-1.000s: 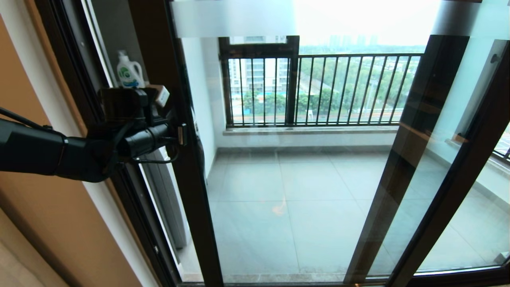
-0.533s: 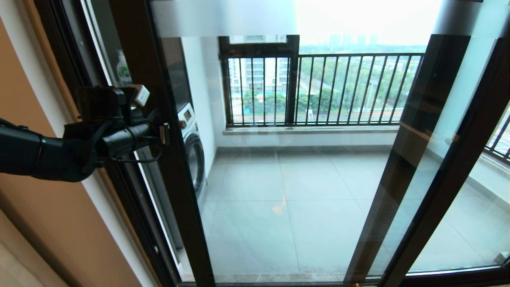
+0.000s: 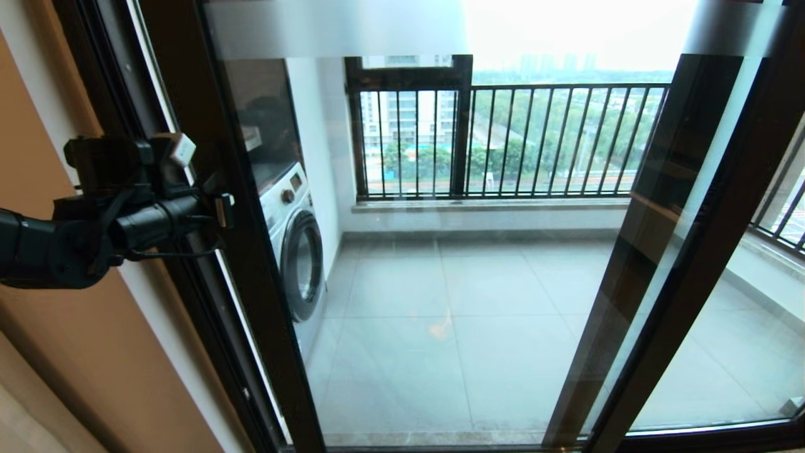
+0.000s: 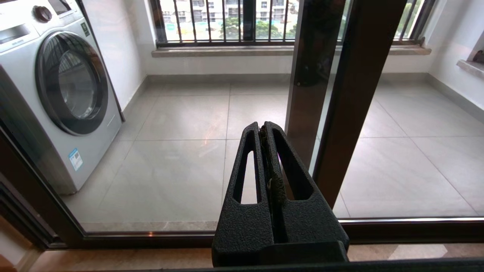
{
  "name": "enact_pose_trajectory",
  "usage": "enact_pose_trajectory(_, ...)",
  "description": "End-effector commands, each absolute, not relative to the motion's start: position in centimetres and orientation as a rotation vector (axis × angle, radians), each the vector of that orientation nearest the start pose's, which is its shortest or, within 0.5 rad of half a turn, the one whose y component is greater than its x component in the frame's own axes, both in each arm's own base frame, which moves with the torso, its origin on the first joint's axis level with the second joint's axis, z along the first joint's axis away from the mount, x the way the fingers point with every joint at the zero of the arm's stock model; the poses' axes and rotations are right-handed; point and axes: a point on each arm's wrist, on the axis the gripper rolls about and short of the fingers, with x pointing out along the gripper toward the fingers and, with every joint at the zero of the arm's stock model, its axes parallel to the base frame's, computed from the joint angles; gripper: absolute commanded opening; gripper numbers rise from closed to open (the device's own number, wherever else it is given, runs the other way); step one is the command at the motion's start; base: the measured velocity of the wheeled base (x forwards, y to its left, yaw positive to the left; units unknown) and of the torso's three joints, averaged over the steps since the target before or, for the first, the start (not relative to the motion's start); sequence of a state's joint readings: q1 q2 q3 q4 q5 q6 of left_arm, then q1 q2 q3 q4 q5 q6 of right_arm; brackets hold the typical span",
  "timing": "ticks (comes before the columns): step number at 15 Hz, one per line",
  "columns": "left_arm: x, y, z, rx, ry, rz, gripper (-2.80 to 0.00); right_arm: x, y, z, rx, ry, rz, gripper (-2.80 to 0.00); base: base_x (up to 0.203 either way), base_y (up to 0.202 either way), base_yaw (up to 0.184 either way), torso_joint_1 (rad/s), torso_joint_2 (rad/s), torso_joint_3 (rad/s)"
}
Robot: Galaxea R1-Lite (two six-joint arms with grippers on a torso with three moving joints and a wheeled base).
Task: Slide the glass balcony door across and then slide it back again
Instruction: Close the slid door
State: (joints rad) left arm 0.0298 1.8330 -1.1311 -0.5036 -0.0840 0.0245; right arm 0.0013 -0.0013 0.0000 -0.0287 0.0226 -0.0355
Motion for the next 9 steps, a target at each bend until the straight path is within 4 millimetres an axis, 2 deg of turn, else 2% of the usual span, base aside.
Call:
enact_pose_trajectory(1,35.3,1.2,22.1,0.012,0.180,-0.055,-2.80,-2.2,0.0,7.5,-0.037,-0.017,0.024,-2.80,0.000,0.000,0.000,0.000,0.00,0.000)
enact_pose_trajectory(4,34.8,1.8,21.7,0.008,0.195,-0.038,-2.80,-2.2,0.0,7.5,-0.037,-0.017,0.024,-2.80,0.000,0.000,0.000,0.000,0.00,0.000)
enact_pose_trajectory(9,35.2,3.6,21.7,0.003,0.193,-0.010,-2.80,-2.2,0.0,7.5,-0.035,-0.017,0.024,-2.80,0.000,0.000,0.000,0.000,0.00,0.000)
